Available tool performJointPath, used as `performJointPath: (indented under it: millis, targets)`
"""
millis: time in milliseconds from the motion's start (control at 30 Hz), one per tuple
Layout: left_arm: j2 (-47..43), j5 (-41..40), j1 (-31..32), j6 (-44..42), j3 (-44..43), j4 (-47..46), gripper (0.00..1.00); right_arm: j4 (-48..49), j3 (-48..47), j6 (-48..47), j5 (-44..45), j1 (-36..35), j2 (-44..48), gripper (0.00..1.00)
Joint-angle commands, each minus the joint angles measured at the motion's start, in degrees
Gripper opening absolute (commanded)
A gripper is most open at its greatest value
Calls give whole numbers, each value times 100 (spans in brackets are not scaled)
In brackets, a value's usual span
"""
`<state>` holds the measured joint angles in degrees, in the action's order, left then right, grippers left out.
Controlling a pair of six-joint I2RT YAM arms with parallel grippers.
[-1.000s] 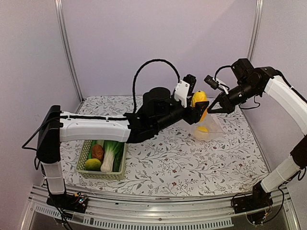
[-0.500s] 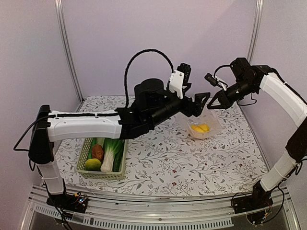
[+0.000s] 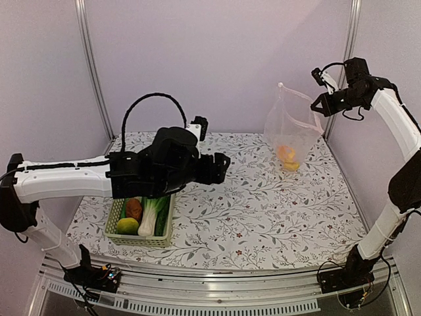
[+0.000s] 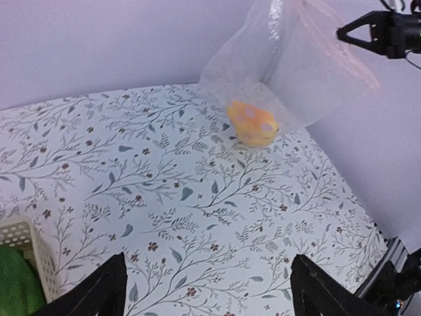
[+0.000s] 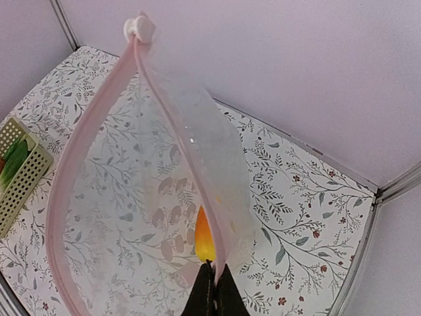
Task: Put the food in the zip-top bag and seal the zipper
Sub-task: Pick up the fake fruit from the bin.
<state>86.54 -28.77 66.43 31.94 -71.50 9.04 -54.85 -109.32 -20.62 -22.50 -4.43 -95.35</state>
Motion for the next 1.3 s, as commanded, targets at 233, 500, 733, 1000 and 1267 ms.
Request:
performJointPath:
  millis: [233,500,733,1000,1267]
  targets:
    - [-1727,-551,-552,2568,1812,3082,81,364,1882,-412,-472,-548,194,0]
    - [-2481,-203,-803,3129,2112,4246,77,27,1863,-665,-923,-974,116,0]
    - [-2340,-68,-968,3494,1968,5113,72,-128,1863,-732,-1339,-1160,129,0]
    - [-2003,97,-1212,3834,1996,5558,77,-52,2027,-551,-1417,-1218,372,0]
    - [-1380,706,-2141,3089,2145,5077,81,-33,2237,-514,-1041,-1225,432,0]
